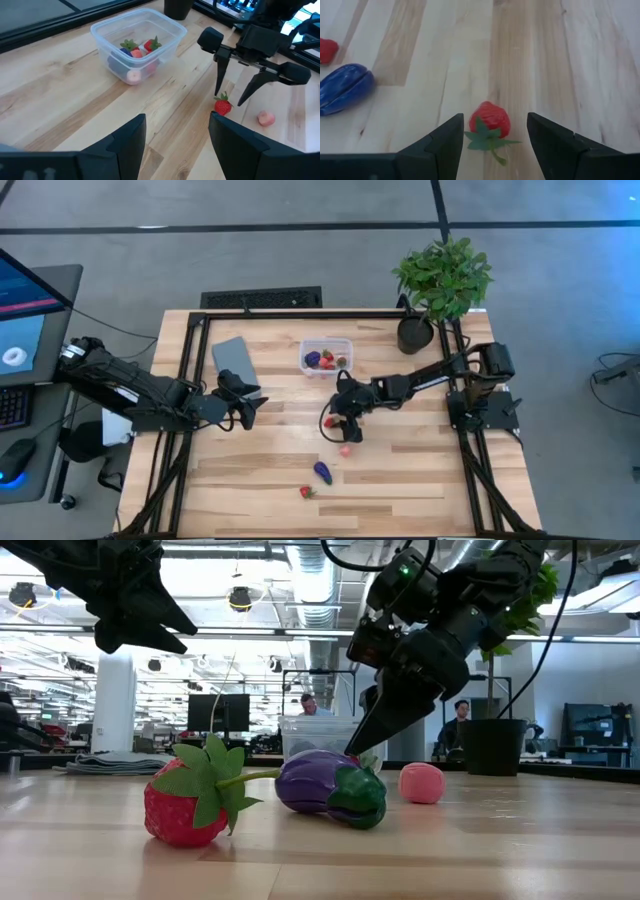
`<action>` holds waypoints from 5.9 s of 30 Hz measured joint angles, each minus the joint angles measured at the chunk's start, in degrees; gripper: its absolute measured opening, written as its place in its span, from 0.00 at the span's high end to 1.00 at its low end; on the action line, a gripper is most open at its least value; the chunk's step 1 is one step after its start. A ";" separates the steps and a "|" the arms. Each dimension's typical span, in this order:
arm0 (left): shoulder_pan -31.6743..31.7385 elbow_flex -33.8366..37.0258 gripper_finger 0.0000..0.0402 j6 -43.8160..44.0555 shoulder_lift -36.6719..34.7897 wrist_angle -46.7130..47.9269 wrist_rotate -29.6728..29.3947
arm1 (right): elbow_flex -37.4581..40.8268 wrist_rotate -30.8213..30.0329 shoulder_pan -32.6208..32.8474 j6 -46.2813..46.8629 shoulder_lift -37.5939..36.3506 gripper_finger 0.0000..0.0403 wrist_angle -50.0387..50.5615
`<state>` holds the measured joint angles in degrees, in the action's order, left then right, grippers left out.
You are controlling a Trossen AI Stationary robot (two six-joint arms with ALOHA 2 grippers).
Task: Pick and placing Produce into tupperware
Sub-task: Put the strawberry into the transparent bin
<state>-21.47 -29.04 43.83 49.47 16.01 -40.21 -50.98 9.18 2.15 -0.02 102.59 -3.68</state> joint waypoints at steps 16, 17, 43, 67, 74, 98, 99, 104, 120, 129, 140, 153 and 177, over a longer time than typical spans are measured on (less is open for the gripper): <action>0.00 0.00 0.49 -0.04 0.00 -0.02 -0.36 | 0.02 -0.01 -0.04 0.01 0.12 0.40 -0.13; 0.00 0.00 0.49 -0.04 0.00 -0.02 -0.57 | -0.14 0.01 -0.04 0.01 0.77 0.40 -0.51; 0.02 -0.04 0.55 -0.09 0.02 0.07 -1.09 | -5.91 1.95 -0.03 1.53 7.39 0.42 4.03; 0.02 -0.04 0.55 -0.09 0.02 0.04 -1.20 | -5.88 1.30 -0.04 3.11 7.34 0.56 4.62; 0.02 -0.04 0.55 -0.09 0.02 0.04 -1.21 | -5.87 1.30 -0.06 4.54 7.34 0.58 4.57; 0.01 -0.02 0.55 -0.68 0.02 0.04 -1.20 | -5.95 1.50 -0.04 4.54 7.28 0.42 6.54; 0.02 -0.02 0.55 -0.70 0.02 0.04 -1.20 | -5.95 1.50 -0.04 4.56 7.28 0.42 6.68; 0.02 -0.02 0.55 -0.72 0.02 0.04 -1.20 | -5.97 1.45 -0.04 4.54 7.24 0.42 7.99; 0.02 0.00 0.55 -0.74 0.02 0.04 -1.20 | -5.90 1.28 -0.04 4.58 7.17 0.45 8.59; 0.02 0.00 0.55 -0.74 0.02 0.05 -1.20 | -5.86 1.12 -0.06 4.71 7.17 0.57 8.59; 0.02 0.00 0.55 -0.74 0.02 0.07 -1.20 | -5.84 1.21 -0.06 4.97 7.17 0.51 8.57; 0.02 0.00 0.55 -0.74 0.02 0.09 -1.20 | -5.81 1.23 -0.06 5.06 7.19 0.54 8.52; 0.02 0.00 0.55 -0.74 0.02 0.09 -1.20 | -5.81 1.25 -0.06 5.06 7.19 0.53 8.52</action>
<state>-21.46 -29.04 43.09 49.50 16.10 -41.41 -56.80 10.44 2.09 5.04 109.78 4.84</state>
